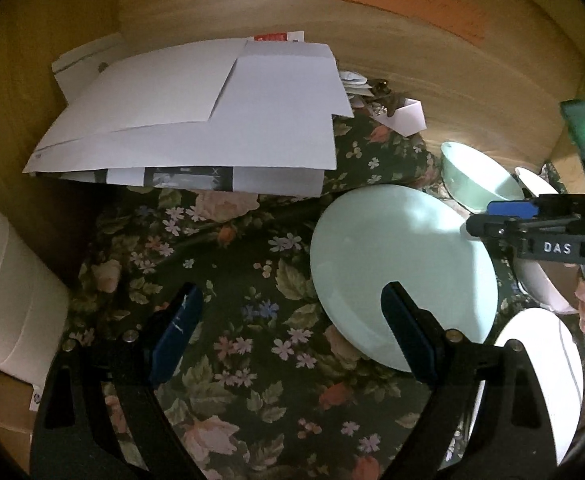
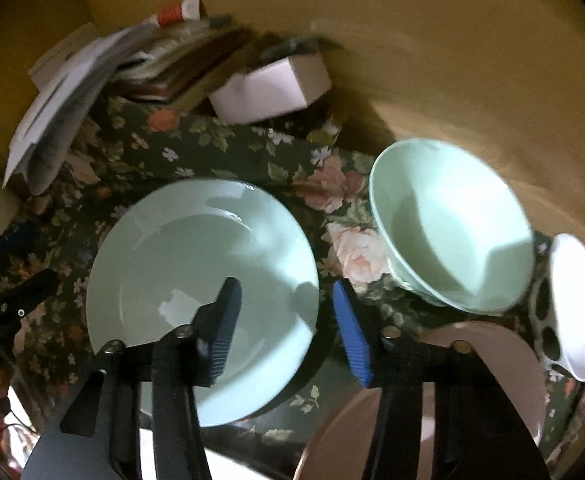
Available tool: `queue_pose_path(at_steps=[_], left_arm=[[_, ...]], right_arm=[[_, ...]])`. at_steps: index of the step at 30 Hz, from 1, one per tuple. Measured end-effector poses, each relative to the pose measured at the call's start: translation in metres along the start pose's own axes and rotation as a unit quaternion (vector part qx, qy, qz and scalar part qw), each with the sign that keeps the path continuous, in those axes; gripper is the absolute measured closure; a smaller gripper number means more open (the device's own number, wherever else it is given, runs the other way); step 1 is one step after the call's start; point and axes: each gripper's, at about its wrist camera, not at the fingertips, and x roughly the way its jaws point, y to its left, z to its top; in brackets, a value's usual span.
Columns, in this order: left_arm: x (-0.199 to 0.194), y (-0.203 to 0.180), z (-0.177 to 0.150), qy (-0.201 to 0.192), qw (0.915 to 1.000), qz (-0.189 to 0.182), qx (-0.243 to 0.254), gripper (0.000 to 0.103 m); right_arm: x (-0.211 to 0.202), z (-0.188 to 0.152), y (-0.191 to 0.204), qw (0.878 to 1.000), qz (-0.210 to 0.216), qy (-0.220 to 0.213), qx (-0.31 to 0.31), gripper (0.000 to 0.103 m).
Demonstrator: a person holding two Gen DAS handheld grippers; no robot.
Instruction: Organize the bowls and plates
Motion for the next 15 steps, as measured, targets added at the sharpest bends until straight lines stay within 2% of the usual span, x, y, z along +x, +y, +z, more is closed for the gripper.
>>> queue_pose_path(at_steps=[2, 9, 15], left_arm=[[0.004, 0.001, 0.001, 0.004, 1.0, -0.004, -0.002, 0.012], [0.013, 0.003, 0.005, 0.011, 0.9998, -0.014, -0.006, 0.012], [0.013, 0.008, 0.005, 0.01, 0.9998, -0.014, -0.01, 0.012]], right_arm=[[0.006, 0.003, -0.001, 1.0, 0.007, 0.011, 0.001, 0.068], [0.025, 0.014, 0.001, 0.999, 0.002, 0.045, -0.004, 0.068], [0.028, 0.018, 0.016, 0.998, -0.003, 0.054, -0.016, 0.068]])
